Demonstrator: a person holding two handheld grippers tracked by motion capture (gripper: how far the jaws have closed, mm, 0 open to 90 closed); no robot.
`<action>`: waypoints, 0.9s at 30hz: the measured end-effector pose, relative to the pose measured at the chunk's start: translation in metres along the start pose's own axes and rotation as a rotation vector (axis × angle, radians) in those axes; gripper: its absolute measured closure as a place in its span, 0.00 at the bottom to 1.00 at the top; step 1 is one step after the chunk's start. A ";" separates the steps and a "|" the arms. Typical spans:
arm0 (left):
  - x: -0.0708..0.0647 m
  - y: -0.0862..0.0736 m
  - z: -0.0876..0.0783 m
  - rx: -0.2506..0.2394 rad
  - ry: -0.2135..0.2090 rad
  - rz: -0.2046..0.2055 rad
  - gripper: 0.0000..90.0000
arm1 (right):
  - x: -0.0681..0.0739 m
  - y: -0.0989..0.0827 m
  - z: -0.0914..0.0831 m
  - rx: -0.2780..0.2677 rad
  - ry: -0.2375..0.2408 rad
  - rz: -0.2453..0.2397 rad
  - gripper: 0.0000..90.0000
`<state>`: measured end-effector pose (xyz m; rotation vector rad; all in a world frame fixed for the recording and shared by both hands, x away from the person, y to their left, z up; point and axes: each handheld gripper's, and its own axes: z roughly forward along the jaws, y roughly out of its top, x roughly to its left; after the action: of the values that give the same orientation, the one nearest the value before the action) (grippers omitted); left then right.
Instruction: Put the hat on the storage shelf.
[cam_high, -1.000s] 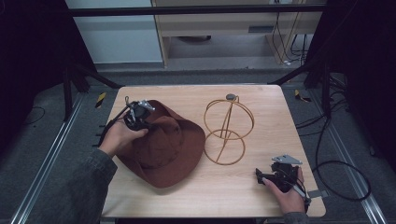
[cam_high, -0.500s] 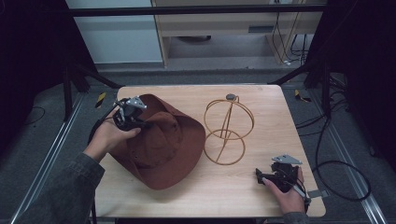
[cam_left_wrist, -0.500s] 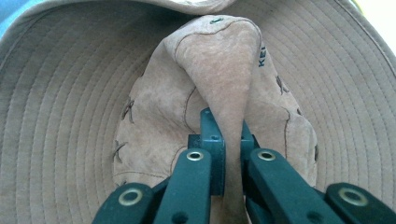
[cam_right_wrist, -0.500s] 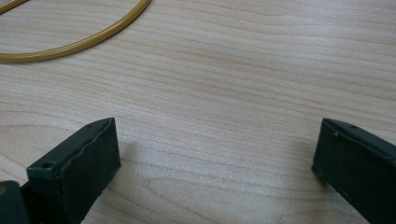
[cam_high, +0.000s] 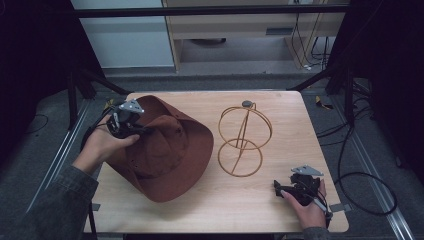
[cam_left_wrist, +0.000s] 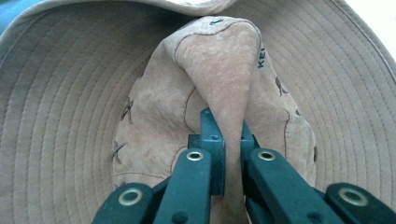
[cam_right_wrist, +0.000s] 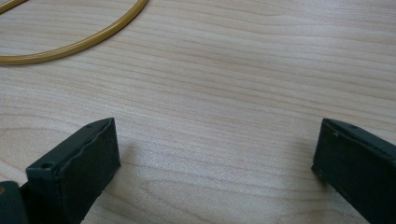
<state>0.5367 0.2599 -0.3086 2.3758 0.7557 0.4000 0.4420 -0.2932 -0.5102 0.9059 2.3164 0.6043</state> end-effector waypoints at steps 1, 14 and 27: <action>0.000 0.000 -0.002 -0.001 0.001 -0.001 0.98 | 0.000 0.000 0.000 0.000 0.000 0.000 0.01; -0.004 0.000 -0.037 -0.059 0.009 0.012 0.98 | 0.000 0.000 0.000 0.000 0.000 0.000 0.01; -0.011 0.006 -0.063 -0.091 0.019 0.045 0.98 | 0.000 0.000 0.000 0.001 0.000 -0.001 0.01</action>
<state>0.5028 0.2780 -0.2572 2.3102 0.6789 0.4670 0.4420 -0.2932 -0.5102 0.9055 2.3165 0.6032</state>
